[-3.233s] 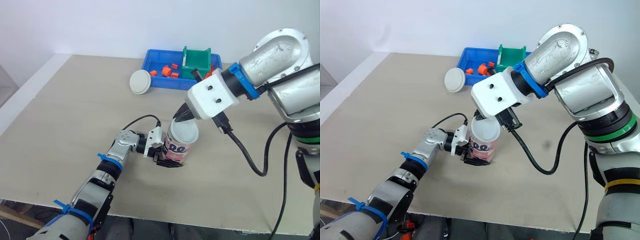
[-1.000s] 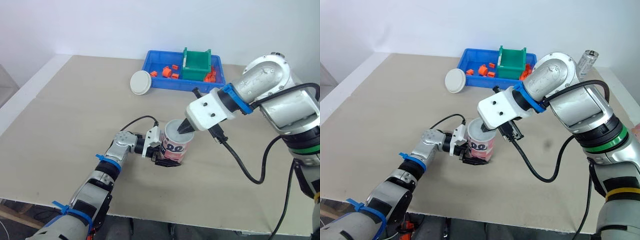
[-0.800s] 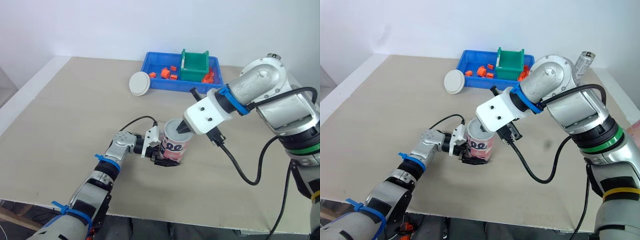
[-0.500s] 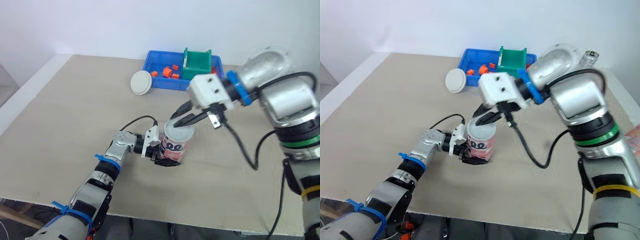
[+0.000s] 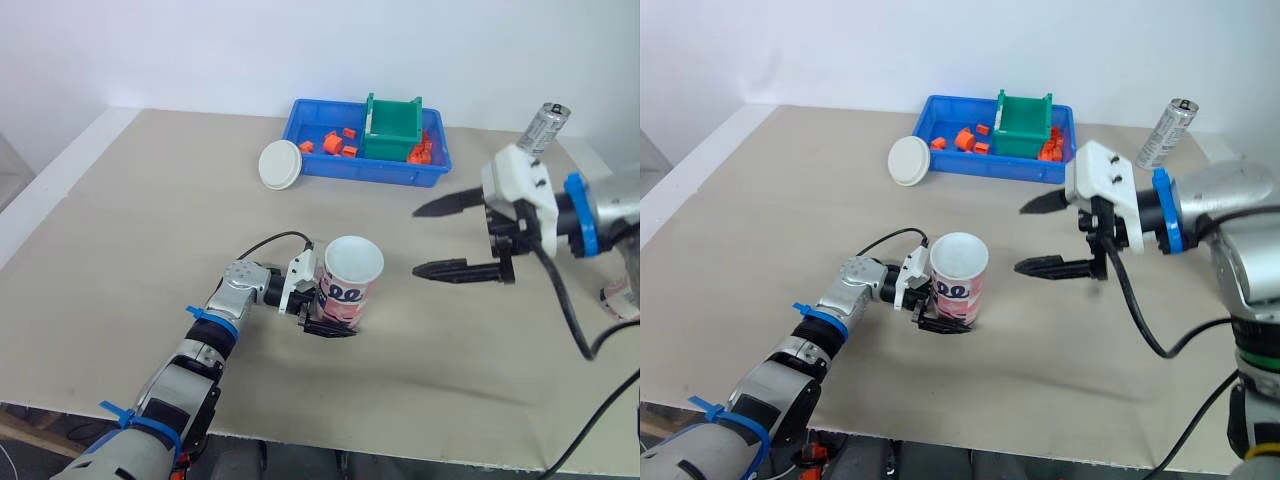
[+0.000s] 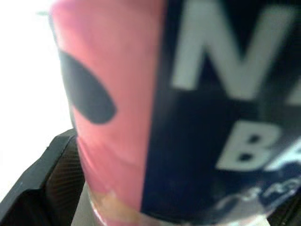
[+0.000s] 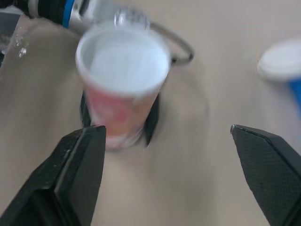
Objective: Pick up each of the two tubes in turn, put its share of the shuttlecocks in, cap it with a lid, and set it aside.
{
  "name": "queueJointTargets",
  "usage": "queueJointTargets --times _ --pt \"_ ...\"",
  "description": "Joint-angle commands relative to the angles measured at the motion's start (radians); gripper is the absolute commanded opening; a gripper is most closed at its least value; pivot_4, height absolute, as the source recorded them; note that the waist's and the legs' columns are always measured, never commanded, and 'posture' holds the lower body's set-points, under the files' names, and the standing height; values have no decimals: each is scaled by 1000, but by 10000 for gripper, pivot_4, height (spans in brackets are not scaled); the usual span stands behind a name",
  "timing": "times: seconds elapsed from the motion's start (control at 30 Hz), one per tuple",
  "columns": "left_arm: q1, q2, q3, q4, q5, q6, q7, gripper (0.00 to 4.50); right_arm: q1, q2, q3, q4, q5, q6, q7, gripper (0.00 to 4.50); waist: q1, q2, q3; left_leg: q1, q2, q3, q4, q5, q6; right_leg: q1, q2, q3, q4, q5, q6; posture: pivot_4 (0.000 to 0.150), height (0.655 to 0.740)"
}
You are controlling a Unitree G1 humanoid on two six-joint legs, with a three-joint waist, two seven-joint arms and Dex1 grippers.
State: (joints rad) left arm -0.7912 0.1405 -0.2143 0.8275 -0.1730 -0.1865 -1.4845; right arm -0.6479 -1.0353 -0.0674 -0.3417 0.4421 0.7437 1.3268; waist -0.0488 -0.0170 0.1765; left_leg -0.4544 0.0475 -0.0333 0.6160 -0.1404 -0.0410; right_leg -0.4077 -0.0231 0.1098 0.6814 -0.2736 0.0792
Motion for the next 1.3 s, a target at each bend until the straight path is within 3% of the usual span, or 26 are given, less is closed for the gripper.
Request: queueJointTargets --times 0.03,0.33,0.53,0.67,0.83,0.97,1.3 --pt "2 13 20 -37 -24 24 -21 44674 50 -27 -106 -94 46 41 -73 45000 1 0 0 0 0 -1 0 0 0 0 0 0 0 0 0 1500 7275" --pt "19 133 49 -83 -28 66 -50 44674 282 -55 -214 -191 79 70 -162 45000 2 -1 0 -1 0 0 1 0 0 1 0 0 0 0 1 1500 7275" --pt "53 261 103 -159 -68 102 -68 44674 468 -24 -198 -223 -14 -72 -219 45000 2 -1 1 -1 0 -1 1 0 0 1 0 0 0 0 1 1500 7275" --pt "146 349 226 -466 -257 297 -45 44674 525 98 -146 -257 19 -101 -293 45000 0 -5 2 -1 2 -1 1 0 0 1 1 -1 0 0 1 1500 7275" --pt "242 419 254 -714 -376 493 -10 44674 517 162 -73 -232 -10 -132 -349 45000 4 -5 2 1 2 0 1 0 0 3 0 -1 0 0 0 1500 7275" --pt "313 469 265 -781 -372 490 0 44674 525 202 30 -188 -73 -203 -372 45000 2 -6 2 2 3 1 2 0 0 4 0 -1 -1 -1 -4 1500 7275" --pt "392 525 305 -942 -454 575 83 44674 374 331 162 -29 -108 -271 -385 45000 2 -7 3 2 4 2 2 1 0 3 0 -1 -1 0 -5 1500 7275"
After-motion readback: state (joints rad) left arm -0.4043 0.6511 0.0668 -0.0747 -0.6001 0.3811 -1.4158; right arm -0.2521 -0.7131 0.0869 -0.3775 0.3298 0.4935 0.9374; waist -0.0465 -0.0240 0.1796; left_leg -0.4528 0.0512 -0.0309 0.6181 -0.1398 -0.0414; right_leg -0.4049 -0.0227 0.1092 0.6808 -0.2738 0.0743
